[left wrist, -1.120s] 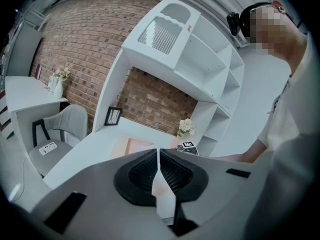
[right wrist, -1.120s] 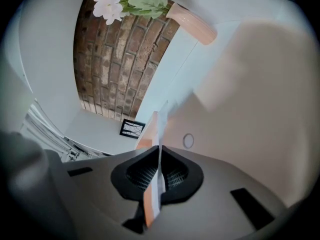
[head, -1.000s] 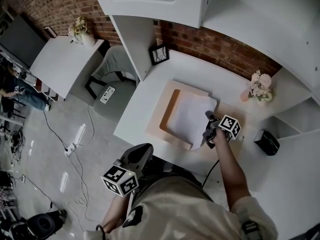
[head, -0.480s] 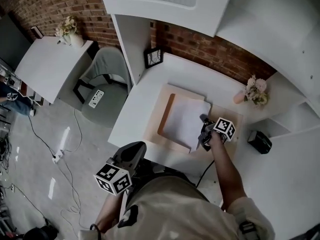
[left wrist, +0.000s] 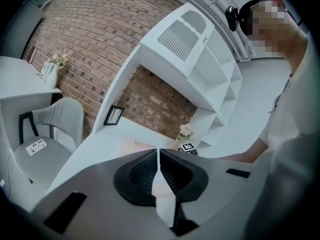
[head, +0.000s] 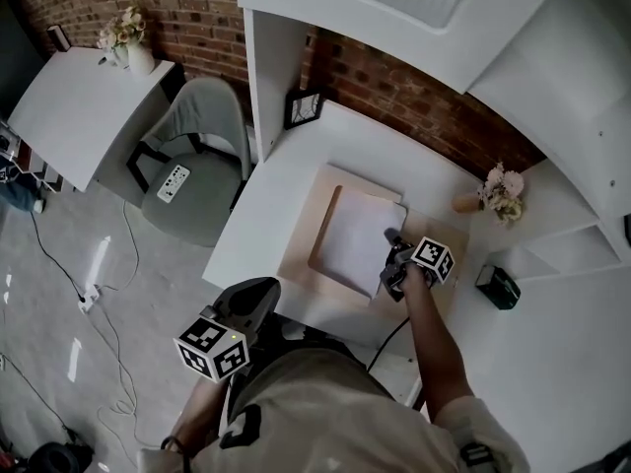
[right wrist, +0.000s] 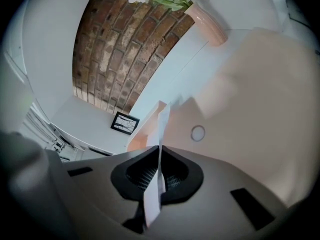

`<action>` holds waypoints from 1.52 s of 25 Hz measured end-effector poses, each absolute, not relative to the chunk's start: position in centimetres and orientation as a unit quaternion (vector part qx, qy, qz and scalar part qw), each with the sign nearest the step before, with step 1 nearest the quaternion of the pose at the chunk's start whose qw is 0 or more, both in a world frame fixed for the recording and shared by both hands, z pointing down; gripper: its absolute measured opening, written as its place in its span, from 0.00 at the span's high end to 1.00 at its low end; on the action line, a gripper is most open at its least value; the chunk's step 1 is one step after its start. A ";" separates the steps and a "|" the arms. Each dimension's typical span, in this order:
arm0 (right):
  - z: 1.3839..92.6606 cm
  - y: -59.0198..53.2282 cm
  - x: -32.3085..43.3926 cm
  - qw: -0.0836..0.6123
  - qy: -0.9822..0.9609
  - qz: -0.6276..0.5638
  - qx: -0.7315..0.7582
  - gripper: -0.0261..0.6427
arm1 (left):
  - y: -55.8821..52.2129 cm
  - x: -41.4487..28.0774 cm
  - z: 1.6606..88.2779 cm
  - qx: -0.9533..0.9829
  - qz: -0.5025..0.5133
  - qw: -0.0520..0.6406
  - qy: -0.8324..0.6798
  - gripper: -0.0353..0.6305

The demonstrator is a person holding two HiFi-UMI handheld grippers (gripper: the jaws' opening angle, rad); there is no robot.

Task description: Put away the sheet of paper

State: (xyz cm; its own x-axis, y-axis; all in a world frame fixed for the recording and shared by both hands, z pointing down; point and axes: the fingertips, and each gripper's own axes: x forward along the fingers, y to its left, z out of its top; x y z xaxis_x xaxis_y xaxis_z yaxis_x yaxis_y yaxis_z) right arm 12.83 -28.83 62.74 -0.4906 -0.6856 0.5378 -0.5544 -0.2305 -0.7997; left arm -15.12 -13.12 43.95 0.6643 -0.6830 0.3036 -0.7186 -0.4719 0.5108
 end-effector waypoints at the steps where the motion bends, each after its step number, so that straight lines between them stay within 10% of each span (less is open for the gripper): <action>1: 62.7 -28.8 12.7 0.052 0.618 -0.602 -0.503 0.92 | -13.2 -15.4 44.0 0.857 0.028 0.313 -0.409 0.91; 38: 64.1 -31.5 7.6 0.036 0.619 -0.616 -0.485 0.92 | -15.4 -17.9 45.9 0.846 0.034 0.342 -0.408 0.91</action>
